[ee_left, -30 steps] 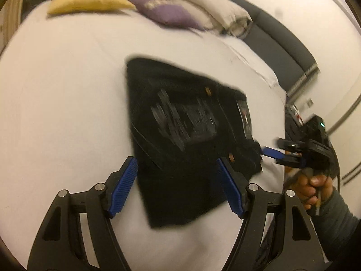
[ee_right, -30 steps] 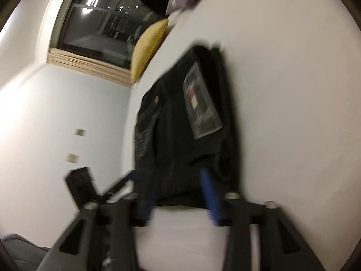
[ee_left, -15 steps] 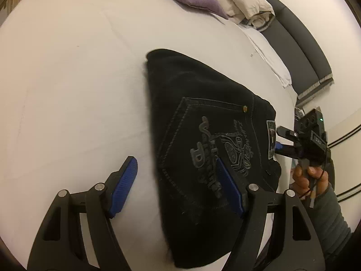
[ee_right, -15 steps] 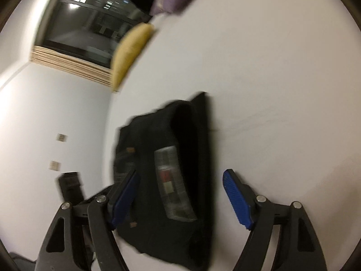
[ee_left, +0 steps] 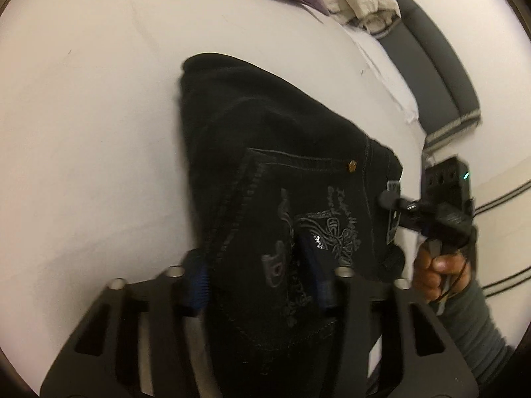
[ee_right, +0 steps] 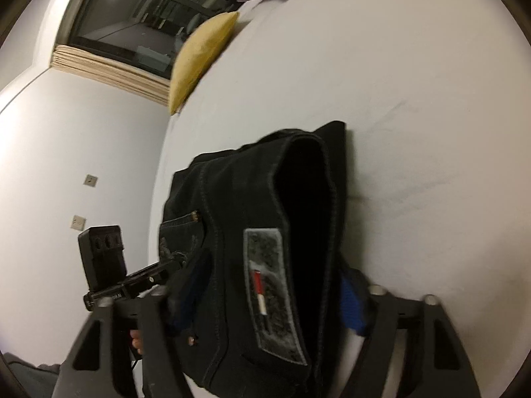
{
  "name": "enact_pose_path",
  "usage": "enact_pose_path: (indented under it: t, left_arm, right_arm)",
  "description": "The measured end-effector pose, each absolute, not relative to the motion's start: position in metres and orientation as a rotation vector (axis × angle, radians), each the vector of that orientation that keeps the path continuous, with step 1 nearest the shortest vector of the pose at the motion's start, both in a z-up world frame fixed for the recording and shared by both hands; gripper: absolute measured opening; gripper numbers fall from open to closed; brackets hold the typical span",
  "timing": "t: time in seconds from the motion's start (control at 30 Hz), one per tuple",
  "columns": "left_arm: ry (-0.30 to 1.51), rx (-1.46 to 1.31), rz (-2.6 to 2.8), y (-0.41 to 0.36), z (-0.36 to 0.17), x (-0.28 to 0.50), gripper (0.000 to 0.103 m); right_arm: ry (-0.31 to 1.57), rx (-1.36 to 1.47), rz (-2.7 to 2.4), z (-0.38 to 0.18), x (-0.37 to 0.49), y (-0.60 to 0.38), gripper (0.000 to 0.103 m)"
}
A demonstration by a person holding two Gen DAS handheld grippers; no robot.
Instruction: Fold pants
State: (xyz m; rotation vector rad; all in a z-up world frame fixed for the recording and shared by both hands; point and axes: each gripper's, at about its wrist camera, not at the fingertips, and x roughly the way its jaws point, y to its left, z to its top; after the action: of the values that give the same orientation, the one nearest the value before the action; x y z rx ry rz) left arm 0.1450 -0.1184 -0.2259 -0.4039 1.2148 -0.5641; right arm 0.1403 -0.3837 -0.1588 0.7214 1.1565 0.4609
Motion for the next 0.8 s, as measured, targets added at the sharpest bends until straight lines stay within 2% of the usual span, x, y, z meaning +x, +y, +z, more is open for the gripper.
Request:
enact_pose_path:
  t: [0.03, 0.1, 0.23, 0.3, 0.63, 0.8]
  left_arm:
    - [1.212, -0.434, -0.565, -0.114, -0.227, 0.145, 0.033]
    - [1.202, -0.454, -0.562, -0.111, -0.225, 0.142, 0.029]
    - [1.171, -0.438, -0.556, -0.113, -0.209, 0.136, 0.017]
    - [1.155, -0.434, -0.566, -0.110, -0.197, 0.134, 0.016]
    - [1.029, -0.356, -0.523, -0.064, -0.094, 0.117, 0.015]
    - [1.063, -0.367, -0.488, -0.028, -0.086, 0.121, 0.015]
  right_arm:
    - [1.158, 0.729, 0.449, -0.159, 0.139, -0.385, 0.047]
    - [1.146, 0.726, 0.424, -0.156, 0.135, -0.383, 0.039]
    - [1.124, 0.624, 0.353, -0.134, 0.127, -0.367, 0.028]
    - [1.100, 0.588, 0.346, -0.118, 0.124, -0.356, 0.024]
    - [0.980, 0.528, 0.456, -0.021, 0.125, -0.302, 0.022]
    - [0.980, 0.533, 0.491, -0.014, 0.132, -0.280, 0.022]
